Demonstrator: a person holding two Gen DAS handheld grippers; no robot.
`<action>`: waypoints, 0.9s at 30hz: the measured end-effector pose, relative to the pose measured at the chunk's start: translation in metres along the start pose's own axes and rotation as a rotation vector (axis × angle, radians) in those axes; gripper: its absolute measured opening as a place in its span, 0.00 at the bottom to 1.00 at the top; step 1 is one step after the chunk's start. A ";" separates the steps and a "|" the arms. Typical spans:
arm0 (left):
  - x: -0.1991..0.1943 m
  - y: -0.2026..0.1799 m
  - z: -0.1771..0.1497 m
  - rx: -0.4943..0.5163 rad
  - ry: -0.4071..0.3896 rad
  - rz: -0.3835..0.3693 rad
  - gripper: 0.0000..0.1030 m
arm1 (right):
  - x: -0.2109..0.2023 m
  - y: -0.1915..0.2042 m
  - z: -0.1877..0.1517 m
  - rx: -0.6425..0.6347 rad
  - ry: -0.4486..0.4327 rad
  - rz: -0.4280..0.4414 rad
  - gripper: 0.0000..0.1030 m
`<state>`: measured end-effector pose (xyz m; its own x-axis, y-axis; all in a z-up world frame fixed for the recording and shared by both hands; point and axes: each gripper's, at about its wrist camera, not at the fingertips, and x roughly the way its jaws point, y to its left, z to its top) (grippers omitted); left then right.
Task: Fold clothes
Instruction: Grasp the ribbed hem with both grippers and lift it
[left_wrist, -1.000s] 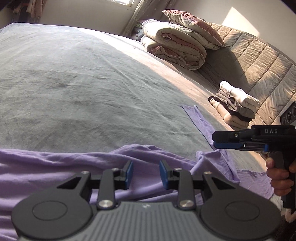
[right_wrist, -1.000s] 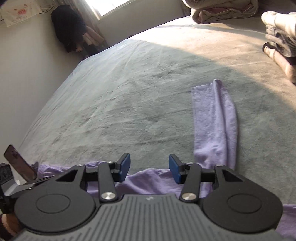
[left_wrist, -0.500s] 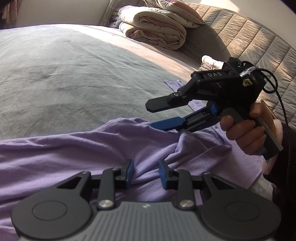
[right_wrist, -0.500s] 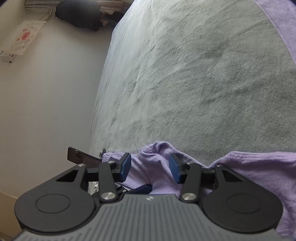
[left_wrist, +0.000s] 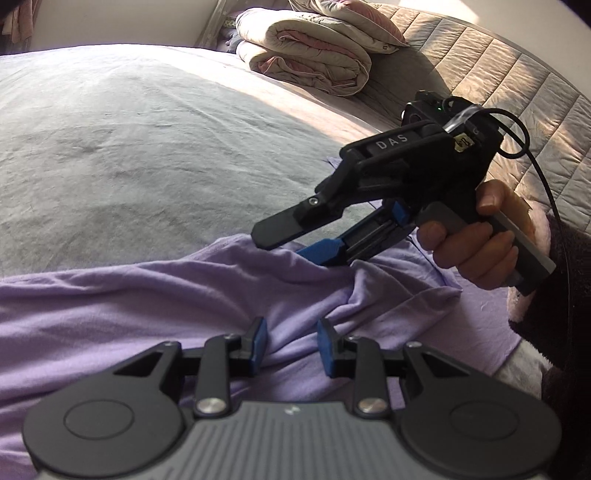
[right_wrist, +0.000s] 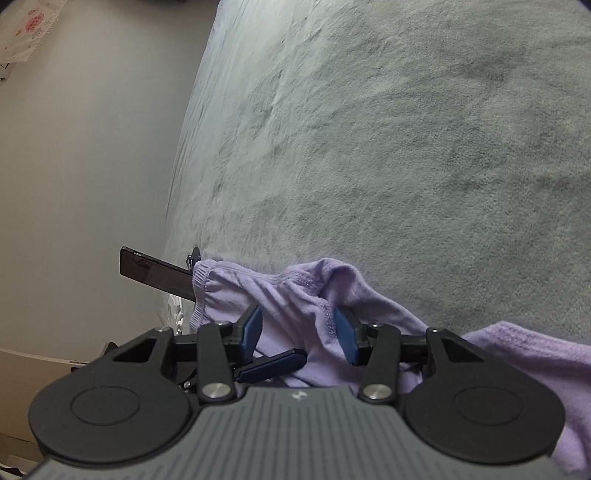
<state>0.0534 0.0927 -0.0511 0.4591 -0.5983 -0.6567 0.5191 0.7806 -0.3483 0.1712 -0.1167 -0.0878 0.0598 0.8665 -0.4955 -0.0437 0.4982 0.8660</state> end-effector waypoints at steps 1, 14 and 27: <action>0.000 -0.001 0.000 0.002 0.000 0.002 0.29 | 0.007 0.000 0.002 0.008 0.001 0.021 0.47; -0.010 0.004 0.003 -0.004 -0.027 -0.023 0.30 | 0.013 0.009 0.002 0.038 -0.217 0.056 0.36; -0.074 0.082 -0.004 -0.310 -0.248 0.375 0.29 | 0.011 0.037 -0.016 -0.284 -0.372 -0.316 0.04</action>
<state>0.0588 0.2012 -0.0340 0.7473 -0.2643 -0.6097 0.0676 0.9430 -0.3259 0.1545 -0.0880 -0.0628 0.4583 0.6309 -0.6260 -0.2300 0.7646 0.6021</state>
